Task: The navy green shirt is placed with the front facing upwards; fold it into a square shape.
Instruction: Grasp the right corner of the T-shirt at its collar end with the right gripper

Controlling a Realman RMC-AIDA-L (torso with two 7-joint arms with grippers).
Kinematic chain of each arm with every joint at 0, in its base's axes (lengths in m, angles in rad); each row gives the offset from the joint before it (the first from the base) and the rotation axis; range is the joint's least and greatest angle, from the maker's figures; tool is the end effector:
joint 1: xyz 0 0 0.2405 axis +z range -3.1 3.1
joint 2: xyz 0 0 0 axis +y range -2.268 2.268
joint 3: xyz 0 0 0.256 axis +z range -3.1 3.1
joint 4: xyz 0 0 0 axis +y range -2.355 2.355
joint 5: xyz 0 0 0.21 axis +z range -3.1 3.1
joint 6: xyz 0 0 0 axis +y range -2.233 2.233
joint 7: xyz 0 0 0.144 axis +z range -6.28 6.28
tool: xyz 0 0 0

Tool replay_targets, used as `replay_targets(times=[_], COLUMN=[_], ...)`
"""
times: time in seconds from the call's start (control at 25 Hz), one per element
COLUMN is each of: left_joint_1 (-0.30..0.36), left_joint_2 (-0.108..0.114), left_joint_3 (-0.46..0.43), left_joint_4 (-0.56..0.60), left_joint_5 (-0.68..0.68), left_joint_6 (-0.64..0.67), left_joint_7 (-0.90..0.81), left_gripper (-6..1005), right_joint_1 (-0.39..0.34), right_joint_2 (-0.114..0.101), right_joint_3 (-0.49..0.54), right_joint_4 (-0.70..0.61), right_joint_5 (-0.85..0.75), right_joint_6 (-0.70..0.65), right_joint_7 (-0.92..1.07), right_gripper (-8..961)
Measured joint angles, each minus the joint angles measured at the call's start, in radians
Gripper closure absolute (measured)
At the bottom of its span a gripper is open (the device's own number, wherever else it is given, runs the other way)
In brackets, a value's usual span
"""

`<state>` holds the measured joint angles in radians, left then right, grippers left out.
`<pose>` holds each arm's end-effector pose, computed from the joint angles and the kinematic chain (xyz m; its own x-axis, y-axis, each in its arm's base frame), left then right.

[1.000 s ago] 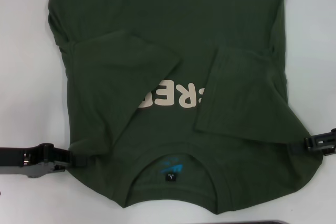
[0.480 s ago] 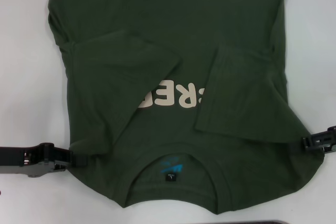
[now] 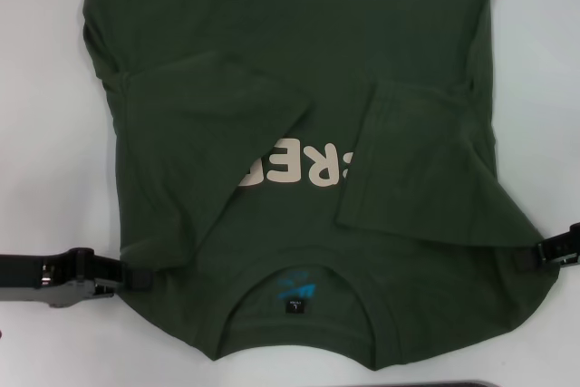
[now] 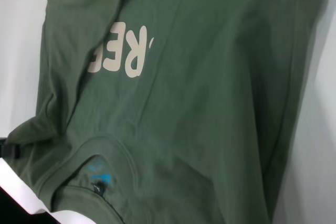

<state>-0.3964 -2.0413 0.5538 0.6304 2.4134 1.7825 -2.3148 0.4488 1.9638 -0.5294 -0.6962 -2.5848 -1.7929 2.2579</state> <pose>-0.3326 0.2376 0.0026 -0.0077 0.9960 0.0889 0.9678 -0.0149 0.2512 0.3516 0.2532 0.0444 0.1116 -0.9928 -0.0425 -0.9928 -0.1132 0.0381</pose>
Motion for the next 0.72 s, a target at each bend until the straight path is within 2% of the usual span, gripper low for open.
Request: replay_targets(times=[0.32,0.52,0.72], left_joint_1=[0.002,0.005,0.022], left_joint_2=[0.004,0.004,0.008], left_joint_3=[0.001,0.008,0.009], left_joint_4=[0.0,0.0,0.001], left_joint_5=[0.007,0.009,0.012], left_joint_6=[0.01,0.024,0.033], left_joint_7=[0.0,0.0,0.0], left_gripper=[956,956,956], right_joint_1=[-0.006,-0.012,-0.016], right_joint_2=[-0.017,-0.029,-0.046], right_joint_3=[0.01,0.012,0.021], right_joint_4=[-0.003,-0.003,-0.005], right_joint_5=[-0.001,-0.002,-0.002], right_joint_6=[0.0,0.0,-0.001], right_joint_7=[0.001,0.009,0.023], right_gripper=[788,950,950])
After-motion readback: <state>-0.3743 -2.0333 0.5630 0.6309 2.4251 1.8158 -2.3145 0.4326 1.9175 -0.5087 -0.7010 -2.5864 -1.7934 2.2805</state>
